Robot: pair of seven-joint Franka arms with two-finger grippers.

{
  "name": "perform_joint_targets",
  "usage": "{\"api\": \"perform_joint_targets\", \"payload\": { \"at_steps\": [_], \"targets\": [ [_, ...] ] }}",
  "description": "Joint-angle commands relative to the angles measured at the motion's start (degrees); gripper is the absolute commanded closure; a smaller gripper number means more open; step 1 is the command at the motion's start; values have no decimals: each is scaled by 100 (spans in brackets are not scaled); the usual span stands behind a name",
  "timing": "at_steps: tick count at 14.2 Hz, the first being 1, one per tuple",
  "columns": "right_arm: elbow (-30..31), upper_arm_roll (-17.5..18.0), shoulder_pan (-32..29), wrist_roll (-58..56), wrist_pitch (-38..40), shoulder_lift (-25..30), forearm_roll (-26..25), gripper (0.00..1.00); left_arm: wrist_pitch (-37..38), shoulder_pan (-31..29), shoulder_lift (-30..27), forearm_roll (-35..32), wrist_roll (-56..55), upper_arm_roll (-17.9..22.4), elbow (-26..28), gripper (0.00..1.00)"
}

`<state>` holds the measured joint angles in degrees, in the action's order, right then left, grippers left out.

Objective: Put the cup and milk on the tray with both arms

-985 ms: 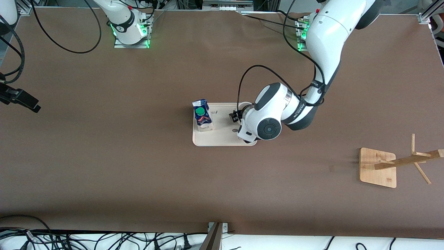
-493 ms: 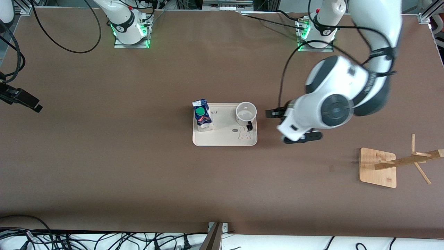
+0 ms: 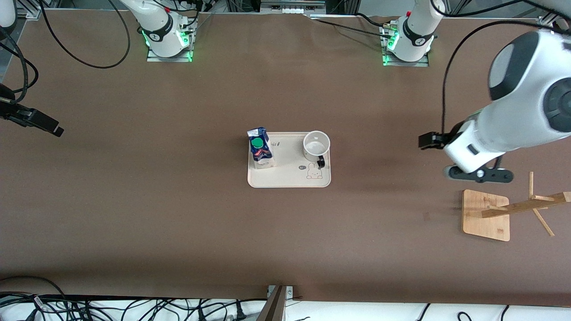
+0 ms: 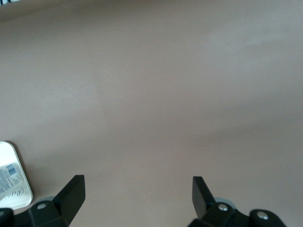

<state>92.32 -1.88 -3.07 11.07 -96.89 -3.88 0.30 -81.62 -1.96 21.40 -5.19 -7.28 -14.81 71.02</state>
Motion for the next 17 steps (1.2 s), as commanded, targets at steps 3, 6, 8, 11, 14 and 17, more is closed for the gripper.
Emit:
{"api": "perform_joint_targets", "payload": {
  "at_steps": [3,6,8,11,14,17],
  "targets": [
    [-363,-6,96,0,794,-25,49,0,-1222,73,-1926,0,333,619,2212,0],
    [-802,-6,175,9,1294,-226,23,0,-1489,258,-2210,149,297,1041,2478,0],
    [-803,-6,184,9,1252,-227,-4,0,-1419,293,-2280,465,384,1295,2530,0],
    [-733,-15,193,53,1147,-192,-30,0,-1313,469,-2298,423,587,1376,2566,0],
    [-514,-15,193,45,944,-87,-82,0,-892,469,-2123,176,596,1271,2286,0],
    [-505,-15,193,9,909,-86,-109,0,-899,399,-2069,237,640,1270,2215,0]
  ]
}}
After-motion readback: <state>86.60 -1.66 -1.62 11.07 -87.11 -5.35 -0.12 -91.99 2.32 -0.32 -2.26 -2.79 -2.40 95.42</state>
